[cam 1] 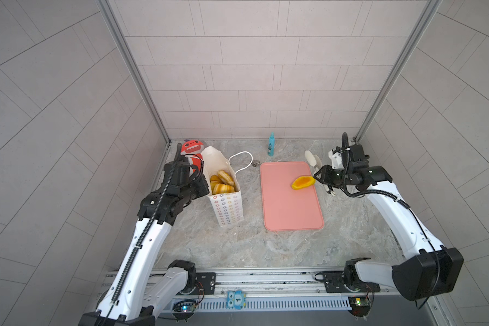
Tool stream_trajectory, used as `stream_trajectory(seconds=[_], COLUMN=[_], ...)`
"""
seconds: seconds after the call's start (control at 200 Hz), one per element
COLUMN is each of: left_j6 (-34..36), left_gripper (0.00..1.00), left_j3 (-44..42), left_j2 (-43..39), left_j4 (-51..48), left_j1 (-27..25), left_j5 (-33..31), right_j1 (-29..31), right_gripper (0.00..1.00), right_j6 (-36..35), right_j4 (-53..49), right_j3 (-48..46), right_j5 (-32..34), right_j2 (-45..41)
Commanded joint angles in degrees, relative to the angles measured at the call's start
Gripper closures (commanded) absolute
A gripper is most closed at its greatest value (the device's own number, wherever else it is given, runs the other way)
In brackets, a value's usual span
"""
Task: Place the fake bread into the paper bag
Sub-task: 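Move the tongs with the right gripper back over the pink tray, then close the tongs on the yellow-orange bread slice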
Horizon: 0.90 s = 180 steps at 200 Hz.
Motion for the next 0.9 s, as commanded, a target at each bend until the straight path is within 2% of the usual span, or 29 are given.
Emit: stream_trajectory(seconds=[0.0, 0.225, 0.6, 0.896], left_j6=[0.54, 0.63, 0.79, 0.89], left_gripper=[0.94, 0.94, 0.94, 0.94], left_j3=[0.55, 0.44, 0.11, -0.16], left_j2=[0.21, 0.31, 0.52, 0.44], left_j4=[0.23, 0.42, 0.67, 0.63], left_j1=[0.32, 0.3, 0.31, 0.31], left_j5=[0.19, 0.15, 0.26, 0.04], right_j1=[-1.74, -5.04, -7.38, -8.55], right_gripper=[0.61, 0.6, 0.57, 0.56], right_j6=[2.86, 5.71, 8.81, 10.32], right_j4=[5.13, 9.09, 11.48, 15.16], right_j3=[-2.51, -9.98, -18.64, -20.19], right_j5=[-4.8, -9.7, -11.34, -15.56], right_j2=[-2.7, -3.52, -3.67, 1.1])
